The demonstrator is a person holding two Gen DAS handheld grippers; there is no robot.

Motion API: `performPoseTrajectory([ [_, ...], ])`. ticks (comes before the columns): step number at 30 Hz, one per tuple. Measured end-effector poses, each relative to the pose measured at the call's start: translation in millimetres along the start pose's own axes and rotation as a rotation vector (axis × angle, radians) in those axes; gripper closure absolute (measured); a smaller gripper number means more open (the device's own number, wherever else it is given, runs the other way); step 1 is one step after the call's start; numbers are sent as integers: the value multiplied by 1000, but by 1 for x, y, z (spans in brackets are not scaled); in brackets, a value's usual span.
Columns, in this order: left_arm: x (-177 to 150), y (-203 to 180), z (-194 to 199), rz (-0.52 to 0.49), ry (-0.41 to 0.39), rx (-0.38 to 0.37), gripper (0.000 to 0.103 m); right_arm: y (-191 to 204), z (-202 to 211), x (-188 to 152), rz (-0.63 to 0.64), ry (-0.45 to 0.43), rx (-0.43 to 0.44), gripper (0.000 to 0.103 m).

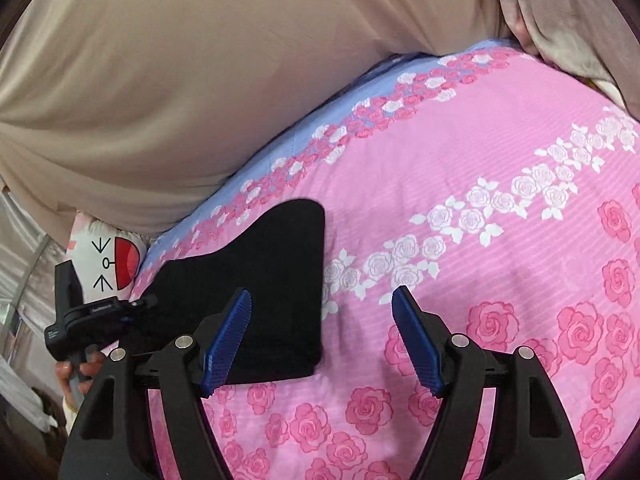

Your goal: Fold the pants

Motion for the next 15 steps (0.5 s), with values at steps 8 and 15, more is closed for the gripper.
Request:
performPoseTrajectory([
  [8,-5,51,1,42,-72,107,44,53,-30,-6,189,43,12,34],
  [15,14,82,52,0,-236,206,14,72,-105,-26,329,203,-81,76],
])
Point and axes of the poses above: each gripper's, at about its wrist camera, not at the fingertips, and z roughly against the way its jaws point, y to its left, x to its top, the point moved 10 cm from there along -z, roughly the way its jaws point, and after that the axes turned 5 degrees about z, right-handed, at the moved point
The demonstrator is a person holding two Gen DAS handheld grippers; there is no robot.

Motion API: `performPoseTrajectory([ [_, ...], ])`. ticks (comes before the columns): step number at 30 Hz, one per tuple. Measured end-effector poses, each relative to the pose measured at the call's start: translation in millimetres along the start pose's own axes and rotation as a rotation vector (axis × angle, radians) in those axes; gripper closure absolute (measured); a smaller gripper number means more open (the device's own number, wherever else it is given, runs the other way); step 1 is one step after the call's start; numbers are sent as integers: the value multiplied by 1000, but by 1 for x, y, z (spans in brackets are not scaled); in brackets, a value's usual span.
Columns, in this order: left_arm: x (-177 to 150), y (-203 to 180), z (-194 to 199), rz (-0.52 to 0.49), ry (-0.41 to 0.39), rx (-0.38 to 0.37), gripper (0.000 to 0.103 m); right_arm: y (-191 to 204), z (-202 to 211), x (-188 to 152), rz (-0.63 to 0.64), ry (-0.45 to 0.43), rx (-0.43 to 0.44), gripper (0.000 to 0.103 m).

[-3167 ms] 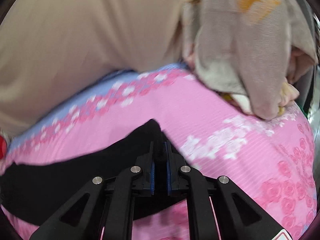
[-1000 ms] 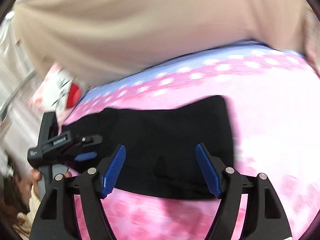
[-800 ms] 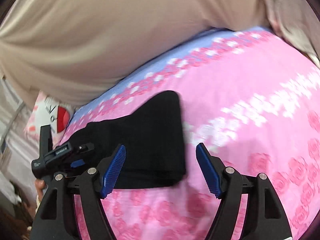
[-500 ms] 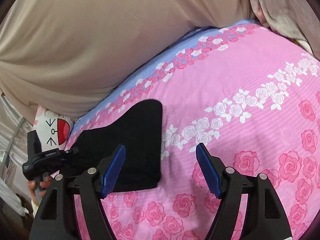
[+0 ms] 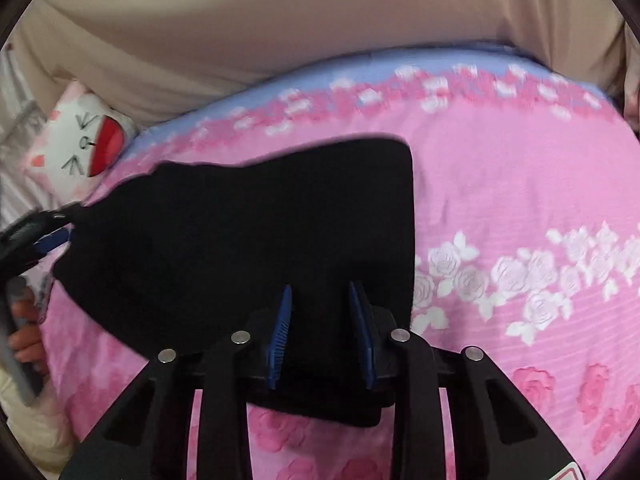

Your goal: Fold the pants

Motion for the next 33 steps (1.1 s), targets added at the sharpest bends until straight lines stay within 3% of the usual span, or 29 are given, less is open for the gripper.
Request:
performPoseTrajectory([
  [5,-6,50,9,95,-18,61,6,29,21,25,27,-68,53,74],
  [7,-6,80,9,148,-16,92,6,42,6,26,85,-31,36,72],
  [9,-8,103,7,199,-4,122,6,51,-28,18,135,71,-21,68],
  [10,-5,121,4,235,0,138,6,54,-31,16,140,70,-41,68],
  [13,-9,160,15,324,-1,164,6,107,-28,29,192,34,93,66],
  [16,-15,202,18,481,7,151,6,158,-43,32,304,36,130,53],
  [18,-21,228,11,602,23,123,6,179,-81,18,370,110,110,45],
  [20,-28,243,2,686,47,105,5,186,-84,18,396,54,58,42],
  [26,-6,245,-16,646,-9,170,6,191,-58,11,338,38,141,43],
  [27,-2,244,-20,635,-15,182,17,183,-50,11,319,28,135,42],
  [28,2,242,-23,626,-18,189,51,171,-43,12,290,16,126,40],
  [30,8,242,-28,620,6,252,79,155,-29,10,241,-7,105,34],
  [31,12,241,-29,614,9,275,90,145,-22,9,216,-19,92,33],
  [33,30,223,-17,582,-25,258,91,114,-7,6,151,-46,52,33],
])
Point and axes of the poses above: each gripper's, at about its wrist camera, not at the fingertips, and z roughly against the way its jaws point, y to its left, x to its top, the point moved 10 cm from there along -z, roughly the way its jaws point, and after that the axes turned 5 degrees about z, right-handed, at the moved point
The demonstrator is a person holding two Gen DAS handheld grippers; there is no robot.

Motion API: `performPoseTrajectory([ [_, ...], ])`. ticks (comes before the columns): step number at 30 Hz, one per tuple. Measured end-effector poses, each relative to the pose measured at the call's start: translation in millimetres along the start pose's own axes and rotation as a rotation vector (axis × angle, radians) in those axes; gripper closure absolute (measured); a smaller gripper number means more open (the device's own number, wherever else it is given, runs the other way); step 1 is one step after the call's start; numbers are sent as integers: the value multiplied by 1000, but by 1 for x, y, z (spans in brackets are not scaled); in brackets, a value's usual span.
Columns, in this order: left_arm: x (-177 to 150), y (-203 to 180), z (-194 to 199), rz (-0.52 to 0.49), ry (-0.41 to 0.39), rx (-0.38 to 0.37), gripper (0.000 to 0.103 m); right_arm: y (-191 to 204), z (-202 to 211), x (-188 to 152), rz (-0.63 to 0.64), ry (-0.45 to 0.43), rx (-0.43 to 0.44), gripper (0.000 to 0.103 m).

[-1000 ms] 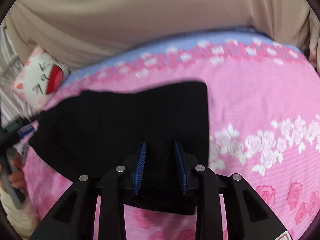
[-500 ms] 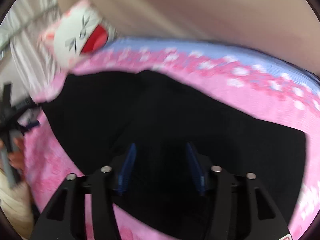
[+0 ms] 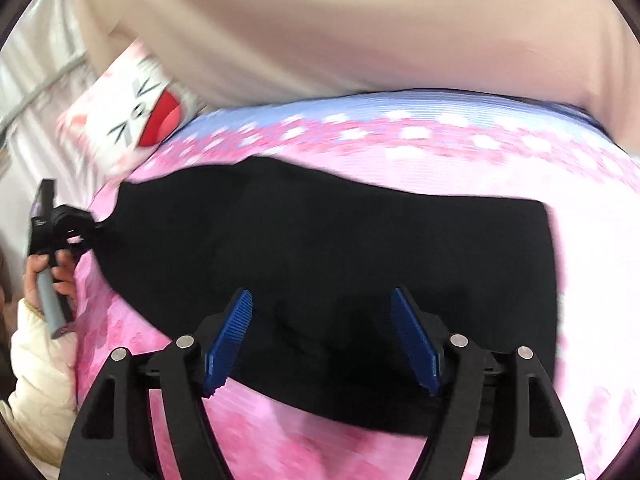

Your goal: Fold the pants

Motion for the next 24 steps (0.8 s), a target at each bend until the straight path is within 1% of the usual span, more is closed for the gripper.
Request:
performPoseTrajectory([
  [1,1,-14,12,-25,-22,-28,91,-10,6,-4,-25,-8,-11,32],
  [3,-6,-62,48,-128,-73,-111,91,-37,20,-12,-108,-25,-20,32],
  [4,-16,-88,66,-184,-84,-162,91,-48,23,-14,-148,-32,-18,32],
  [6,-48,-141,102,-313,-95,-251,91,-74,34,-19,-236,-62,-14,32],
  [7,-76,-172,123,-403,-103,-304,91,-81,38,-20,-252,-70,-15,32],
  [9,-119,-208,143,-514,-101,-360,90,-100,49,-25,-281,-94,-32,32],
  [10,-149,-225,150,-582,-85,-382,89,-108,55,-29,-294,-105,-37,32],
  [11,-188,-242,150,-661,-49,-400,87,-115,60,-32,-302,-109,-38,32],
  [12,-222,-253,144,-726,-6,-405,83,-119,63,-35,-310,-112,-40,32],
  [13,-247,-259,136,-775,36,-402,82,-125,65,-39,-318,-113,-44,32],
  [14,-289,-261,119,-853,110,-378,80,-130,67,-43,-326,-112,-47,32],
  [16,-325,-255,100,-929,156,-309,77,-140,72,-54,-347,-109,-53,32],
  [17,-341,-249,93,-961,160,-275,76,-146,74,-59,-360,-105,-59,32],
  [18,-344,-245,95,-968,138,-280,67,-150,75,-63,-371,-104,-63,32],
  [19,-345,-244,103,-966,117,-304,47,-155,78,-67,-381,-106,-65,32],
  [20,-346,-242,115,-955,133,-356,34,-159,80,-70,-390,-109,-67,32],
  [21,-345,-240,123,-939,145,-387,5,-163,82,-73,-395,-111,-68,32],
  [22,-340,-238,133,-913,134,-419,5,-165,84,-74,-399,-114,-66,32],
  [23,-330,-234,149,-885,95,-463,5,-166,84,-72,-403,-116,-53,32],
  [24,-325,-235,159,-882,64,-476,5,-164,82,-69,-411,-119,-23,32],
])
Point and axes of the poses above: each gripper's, at about its wrist camera, not at the fingertips, and z roughly against the way its jaws point, y to its left, x to its top, the point moved 10 cm from there along -z, roughly the way its jaws point, and after that the axes turned 5 degrees about z, right-handed, at the moved point
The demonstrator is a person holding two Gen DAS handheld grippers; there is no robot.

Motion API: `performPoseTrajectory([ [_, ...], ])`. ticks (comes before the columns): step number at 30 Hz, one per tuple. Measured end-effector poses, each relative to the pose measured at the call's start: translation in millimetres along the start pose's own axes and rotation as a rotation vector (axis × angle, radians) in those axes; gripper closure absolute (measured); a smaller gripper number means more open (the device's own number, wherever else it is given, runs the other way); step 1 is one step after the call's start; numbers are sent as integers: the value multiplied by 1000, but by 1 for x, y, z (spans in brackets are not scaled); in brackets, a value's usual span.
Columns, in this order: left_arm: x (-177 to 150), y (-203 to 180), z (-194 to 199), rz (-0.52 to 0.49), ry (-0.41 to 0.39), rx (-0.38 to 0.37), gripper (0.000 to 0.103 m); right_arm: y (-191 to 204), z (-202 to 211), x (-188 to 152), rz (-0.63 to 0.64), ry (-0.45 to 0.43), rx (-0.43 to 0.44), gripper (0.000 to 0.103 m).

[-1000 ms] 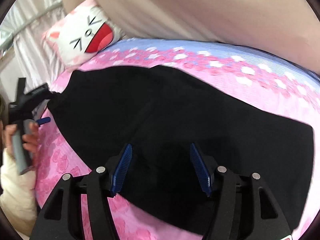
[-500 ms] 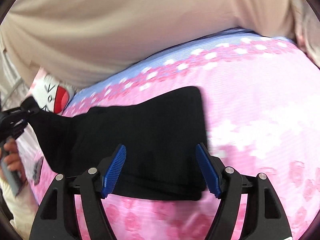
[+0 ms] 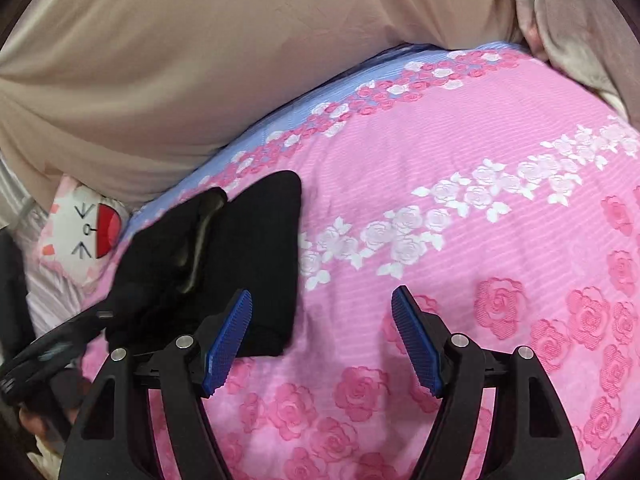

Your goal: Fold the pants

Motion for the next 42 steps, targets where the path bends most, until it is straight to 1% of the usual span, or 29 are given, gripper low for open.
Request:
performPoseTrajectory([
  [1,7,7,15,-15,-50,25,5,5,-2,3,-10,4,37,32],
  [2,12,16,25,-20,-82,57,5,16,-4,7,-21,5,96,32],
  [4,22,40,36,3,-115,105,5,36,-7,13,-18,16,192,32],
  [5,25,59,42,36,-129,133,5,50,-12,17,-4,32,228,32],
  [6,28,74,44,61,-137,159,5,62,-18,20,20,50,241,31],
  [7,29,93,46,88,-144,203,5,74,-24,21,47,71,247,29],
  [9,27,128,50,120,-145,307,5,98,-42,23,99,112,257,25],
  [10,24,142,51,130,-139,359,5,105,-48,22,112,132,258,25],
  [11,19,162,52,138,-125,429,5,115,-58,20,127,158,247,25],
  [13,13,187,53,137,-108,523,5,124,-76,19,132,187,232,25],
  [14,8,199,56,136,-99,563,5,128,-86,18,130,203,223,25],
  [15,6,210,59,136,-93,581,5,130,-95,14,128,222,215,25],
  [17,-2,225,59,149,-76,588,5,135,-110,7,122,240,198,27],
  [18,-4,229,59,155,-71,585,5,138,-112,6,134,233,194,45],
  [19,-7,235,58,165,-63,583,5,143,-115,5,152,228,193,73],
  [20,-8,238,57,170,-57,580,5,149,-117,3,165,247,191,79],
  [21,-9,241,56,175,-51,577,5,156,-117,5,161,251,210,85],
  [24,-8,246,58,193,-49,561,5,180,-94,32,180,185,271,88],
  [26,-5,246,64,203,-64,544,5,190,-54,63,187,85,304,89],
  [28,-3,244,68,212,-79,519,5,188,-19,85,214,8,288,89],
  [30,-4,242,67,221,-77,499,5,168,6,94,236,-44,211,88],
  [31,-6,240,63,226,-65,484,5,147,11,91,230,-47,149,88],
  [32,-7,237,59,227,-55,476,5,125,6,83,206,-25,105,88],
  [33,-8,234,55,228,-41,464,5,108,-1,75,178,5,79,87],
  [35,-11,224,44,229,-14,432,5,66,-30,42,105,120,37,86],
  [36,-12,217,39,226,1,416,5,53,-44,27,89,165,33,82],
  [37,-12,212,35,222,13,405,5,45,-52,17,54,169,58,81],
  [39,-12,200,30,207,36,385,5,47,-41,23,31,129,82,79],
  [42,-10,191,33,198,26,375,5,63,-11,48,104,24,51,77],
])
Point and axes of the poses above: each gripper's, at about its wrist camera, not at the fingertips, and z roughly against the way its jaws point, y to its left, x to its top, the point moved 10 cm from there along -z, roughly the way its jaws point, and after that the axes turned 5 degrees about z, right-handed, at the moved point
